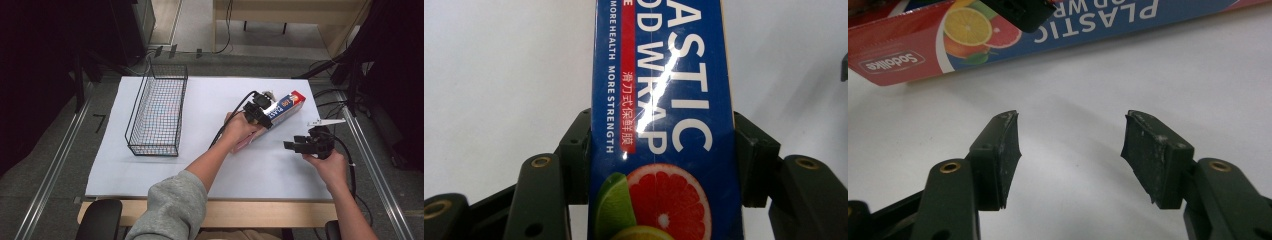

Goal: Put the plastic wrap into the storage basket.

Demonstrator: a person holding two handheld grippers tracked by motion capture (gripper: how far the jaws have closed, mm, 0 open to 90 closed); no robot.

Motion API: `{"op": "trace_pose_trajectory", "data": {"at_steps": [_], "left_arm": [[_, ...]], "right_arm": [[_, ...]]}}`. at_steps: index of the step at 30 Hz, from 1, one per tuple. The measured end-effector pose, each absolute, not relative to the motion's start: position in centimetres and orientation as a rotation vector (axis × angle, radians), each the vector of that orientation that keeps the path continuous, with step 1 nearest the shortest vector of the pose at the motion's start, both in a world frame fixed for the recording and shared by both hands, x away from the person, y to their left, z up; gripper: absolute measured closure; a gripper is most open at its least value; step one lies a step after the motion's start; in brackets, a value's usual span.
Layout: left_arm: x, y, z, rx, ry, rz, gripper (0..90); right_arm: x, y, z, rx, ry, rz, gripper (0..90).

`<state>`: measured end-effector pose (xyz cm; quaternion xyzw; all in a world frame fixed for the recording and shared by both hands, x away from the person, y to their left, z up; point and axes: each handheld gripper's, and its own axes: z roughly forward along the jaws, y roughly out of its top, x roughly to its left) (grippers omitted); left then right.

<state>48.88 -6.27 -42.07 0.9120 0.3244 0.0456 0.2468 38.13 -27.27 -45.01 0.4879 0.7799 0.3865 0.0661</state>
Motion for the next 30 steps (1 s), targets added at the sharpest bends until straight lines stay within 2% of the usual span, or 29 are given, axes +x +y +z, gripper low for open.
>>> {"op": "trace_pose_trajectory", "data": {"at_steps": [30], "left_arm": [[47.4,-1.8,-37.0,2.421,0.932,0.126,41.2]], "right_arm": [[38.1,-26.8,-45.1,1.43,2.379,1.164,40.5]]}}
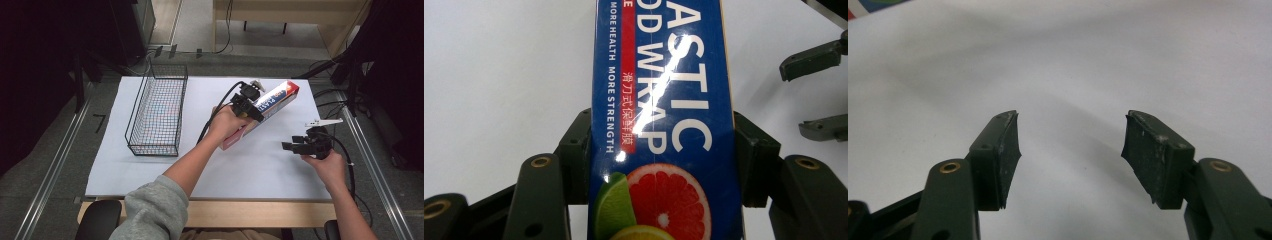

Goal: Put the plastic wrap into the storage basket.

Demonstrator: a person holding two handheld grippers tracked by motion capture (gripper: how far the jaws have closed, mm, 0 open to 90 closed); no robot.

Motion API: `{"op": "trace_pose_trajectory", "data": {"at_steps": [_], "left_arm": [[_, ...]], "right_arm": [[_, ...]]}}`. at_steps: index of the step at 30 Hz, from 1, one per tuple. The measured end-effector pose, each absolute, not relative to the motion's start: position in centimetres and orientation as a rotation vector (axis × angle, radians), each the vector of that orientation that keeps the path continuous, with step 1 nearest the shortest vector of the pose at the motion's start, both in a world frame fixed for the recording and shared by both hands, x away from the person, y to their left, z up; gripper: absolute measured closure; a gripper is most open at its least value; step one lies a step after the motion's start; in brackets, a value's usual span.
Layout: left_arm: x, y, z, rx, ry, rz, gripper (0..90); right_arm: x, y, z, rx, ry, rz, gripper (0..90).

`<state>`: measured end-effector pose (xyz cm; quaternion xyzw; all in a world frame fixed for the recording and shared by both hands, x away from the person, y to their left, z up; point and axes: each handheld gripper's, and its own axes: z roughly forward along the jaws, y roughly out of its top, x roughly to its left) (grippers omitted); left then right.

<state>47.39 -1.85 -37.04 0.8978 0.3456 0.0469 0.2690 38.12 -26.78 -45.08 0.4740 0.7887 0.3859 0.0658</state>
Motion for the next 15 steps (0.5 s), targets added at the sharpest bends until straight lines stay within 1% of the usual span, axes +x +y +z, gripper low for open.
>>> {"op": "trace_pose_trajectory", "data": {"at_steps": [15], "left_arm": [[45.9,1.6,-35.4,2.402,0.963,0.119,41.1]], "right_arm": [[38.2,-26.1,-45.1,1.394,2.399,1.153,40.3]]}}
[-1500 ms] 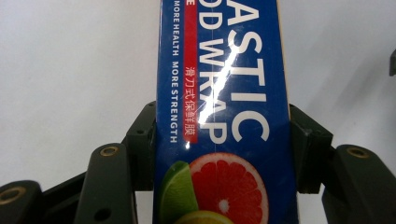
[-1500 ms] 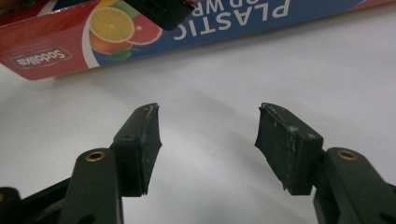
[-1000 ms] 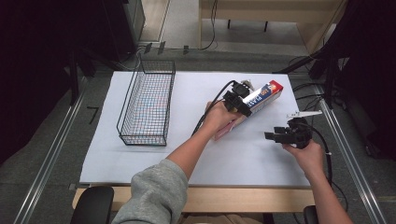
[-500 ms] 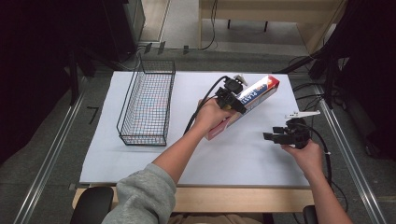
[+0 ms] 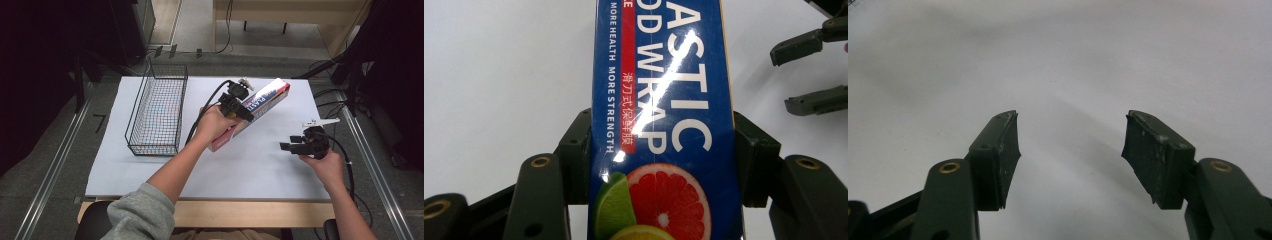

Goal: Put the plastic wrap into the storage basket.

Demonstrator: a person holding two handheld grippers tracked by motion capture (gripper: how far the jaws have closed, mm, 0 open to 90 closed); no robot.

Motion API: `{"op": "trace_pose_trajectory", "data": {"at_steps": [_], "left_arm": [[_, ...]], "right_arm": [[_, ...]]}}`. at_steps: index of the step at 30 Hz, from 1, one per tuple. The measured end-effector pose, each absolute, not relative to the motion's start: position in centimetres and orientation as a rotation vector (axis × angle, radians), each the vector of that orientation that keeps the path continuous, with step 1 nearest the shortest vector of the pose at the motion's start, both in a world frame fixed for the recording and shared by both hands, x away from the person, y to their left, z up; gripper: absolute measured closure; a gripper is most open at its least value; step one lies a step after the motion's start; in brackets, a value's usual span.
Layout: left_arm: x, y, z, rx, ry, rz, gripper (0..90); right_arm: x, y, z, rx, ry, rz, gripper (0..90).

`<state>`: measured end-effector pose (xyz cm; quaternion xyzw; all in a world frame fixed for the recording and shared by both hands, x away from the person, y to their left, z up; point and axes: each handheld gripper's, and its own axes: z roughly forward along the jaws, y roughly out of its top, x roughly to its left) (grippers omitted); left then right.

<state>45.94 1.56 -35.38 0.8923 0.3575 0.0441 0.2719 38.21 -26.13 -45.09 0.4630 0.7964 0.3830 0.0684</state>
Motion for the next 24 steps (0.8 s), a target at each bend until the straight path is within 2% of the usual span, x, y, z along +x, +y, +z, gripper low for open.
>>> {"op": "trace_pose_trajectory", "data": {"at_steps": [24], "left_arm": [[43.9,7.0,-33.6,2.362,1.024,0.142,40.9]], "right_arm": [[38.2,-25.5,-45.1,1.359,2.423,1.149,39.4]]}}
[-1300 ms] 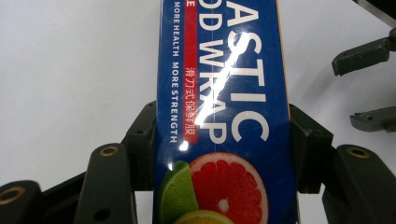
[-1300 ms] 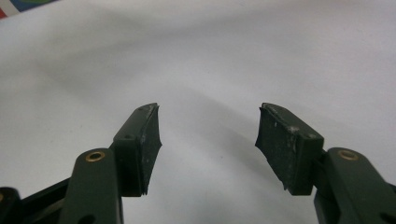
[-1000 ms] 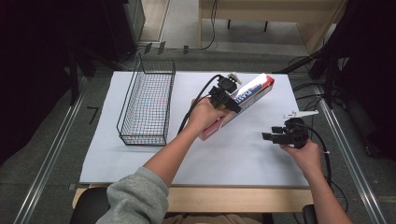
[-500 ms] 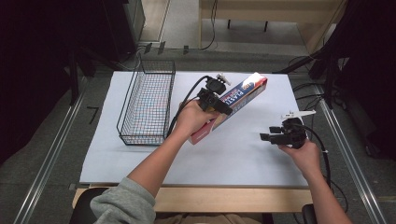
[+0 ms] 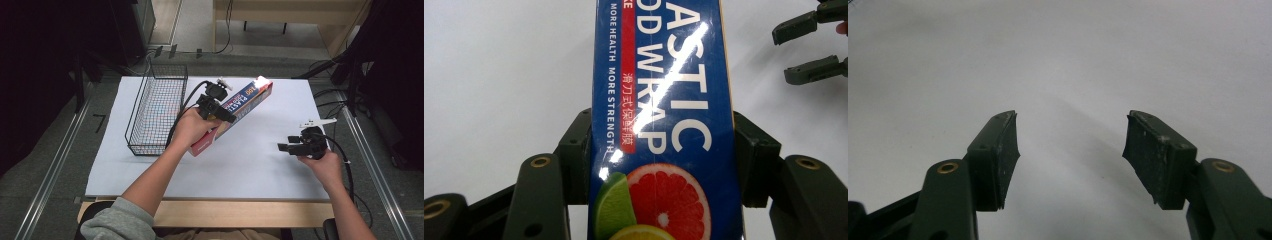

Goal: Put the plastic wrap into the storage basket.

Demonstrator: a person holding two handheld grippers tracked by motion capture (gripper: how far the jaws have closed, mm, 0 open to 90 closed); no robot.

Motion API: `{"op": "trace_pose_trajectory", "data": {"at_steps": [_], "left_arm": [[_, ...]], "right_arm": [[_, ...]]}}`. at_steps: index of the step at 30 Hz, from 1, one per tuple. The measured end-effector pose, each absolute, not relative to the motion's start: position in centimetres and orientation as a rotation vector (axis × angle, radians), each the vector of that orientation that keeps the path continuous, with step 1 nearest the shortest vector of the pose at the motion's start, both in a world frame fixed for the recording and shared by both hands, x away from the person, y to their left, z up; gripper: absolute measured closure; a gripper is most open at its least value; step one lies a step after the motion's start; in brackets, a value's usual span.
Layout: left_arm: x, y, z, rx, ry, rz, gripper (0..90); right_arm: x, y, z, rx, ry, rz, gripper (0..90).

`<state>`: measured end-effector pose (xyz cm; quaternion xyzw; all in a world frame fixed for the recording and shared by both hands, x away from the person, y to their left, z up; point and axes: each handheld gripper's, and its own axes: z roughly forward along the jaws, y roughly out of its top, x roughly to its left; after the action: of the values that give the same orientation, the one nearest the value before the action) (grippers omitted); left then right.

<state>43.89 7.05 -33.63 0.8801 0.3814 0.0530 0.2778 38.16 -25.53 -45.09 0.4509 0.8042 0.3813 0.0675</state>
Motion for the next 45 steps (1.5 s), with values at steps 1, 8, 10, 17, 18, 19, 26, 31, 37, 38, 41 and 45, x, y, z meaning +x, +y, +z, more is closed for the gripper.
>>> {"op": "trace_pose_trajectory", "data": {"at_steps": [1,8,10,17,18,19,26,31,37,38,41,45], "left_arm": [[43.9,7.3,-33.5,2.36,1.026,0.144,40.9],[44.3,9.6,-33.0,2.339,1.092,0.178,40.9],[44.4,10.2,-32.9,2.341,1.104,0.188,40.9],[44.8,11.9,-32.5,2.32,1.159,0.205,40.9],[44.8,12.1,-32.4,2.317,1.165,0.212,40.9],[44.9,12.4,-32.3,2.311,1.172,0.213,40.9],[45.3,13.8,-31.9,2.287,1.22,0.236,40.8],[45.3,14.9,-31.7,2.276,1.249,0.253,40.8],[45.1,15.9,-31.4,2.264,1.264,0.266,40.8],[45.1,16.1,-31.4,2.26,1.268,0.274,40.8],[45.0,16.7,-31.2,2.248,1.283,0.274,40.8],[44.7,17.6,-31.1,2.228,1.301,0.279,40.8]], "right_arm": [[38.2,-25.5,-45.1,1.359,2.423,1.149,39.4],[38.2,-25.3,-45.1,1.346,2.431,1.148,39.3],[38.2,-25.3,-45.1,1.351,2.43,1.145,39.2],[38.3,-25.2,-45.2,1.343,2.433,1.142,39.2],[38.3,-25.2,-45.2,1.343,2.432,1.141,39.2],[38.3,-25.1,-45.2,1.341,2.434,1.139,39.2],[38.4,-25.0,-45.1,1.328,2.441,1.151,39.2],[38.4,-24.8,-45.1,1.324,2.448,1.154,39.2],[38.5,-24.6,-45.1,1.313,2.453,1.147,39.2],[38.5,-24.6,-45.1,1.306,2.455,1.147,39.2],[38.6,-24.5,-45.2,1.301,2.461,1.138,39.2],[38.6,-24.4,-45.2,1.299,2.463,1.137,39.2]]}}
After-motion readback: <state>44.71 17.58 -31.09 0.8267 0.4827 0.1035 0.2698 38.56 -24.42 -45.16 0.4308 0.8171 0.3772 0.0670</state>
